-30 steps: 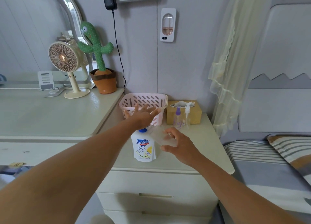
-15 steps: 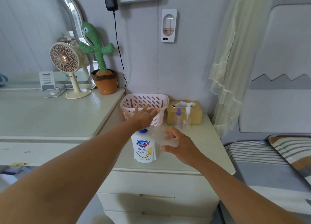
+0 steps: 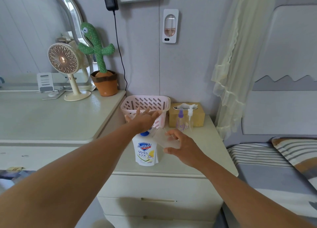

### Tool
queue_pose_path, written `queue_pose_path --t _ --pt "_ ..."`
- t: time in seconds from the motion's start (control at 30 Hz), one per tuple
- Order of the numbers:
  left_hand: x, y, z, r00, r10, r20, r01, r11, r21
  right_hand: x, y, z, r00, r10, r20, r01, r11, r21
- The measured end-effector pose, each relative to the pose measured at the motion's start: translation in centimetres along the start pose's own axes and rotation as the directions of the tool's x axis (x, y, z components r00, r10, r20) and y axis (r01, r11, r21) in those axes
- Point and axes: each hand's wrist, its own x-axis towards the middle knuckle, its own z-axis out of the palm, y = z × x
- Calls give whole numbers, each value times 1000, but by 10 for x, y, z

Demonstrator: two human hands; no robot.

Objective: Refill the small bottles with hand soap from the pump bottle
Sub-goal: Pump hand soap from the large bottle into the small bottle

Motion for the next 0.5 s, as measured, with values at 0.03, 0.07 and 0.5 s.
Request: queue_pose_path --t 0.03,0.07,0.5 --pt "5 -3 2 1000 -17 13 17 1000 5 -1 1 0 1000 3 -1 -3 1000 7" --pt "9 -7 4 999 -33 9 33 999 5 -1 0 -1 1000 4 -4 -4 1000 14" --pt "24 -22 14 996 -84 -30 83 996 -30 -2 -2 0 1000 6 8 -6 1000 9"
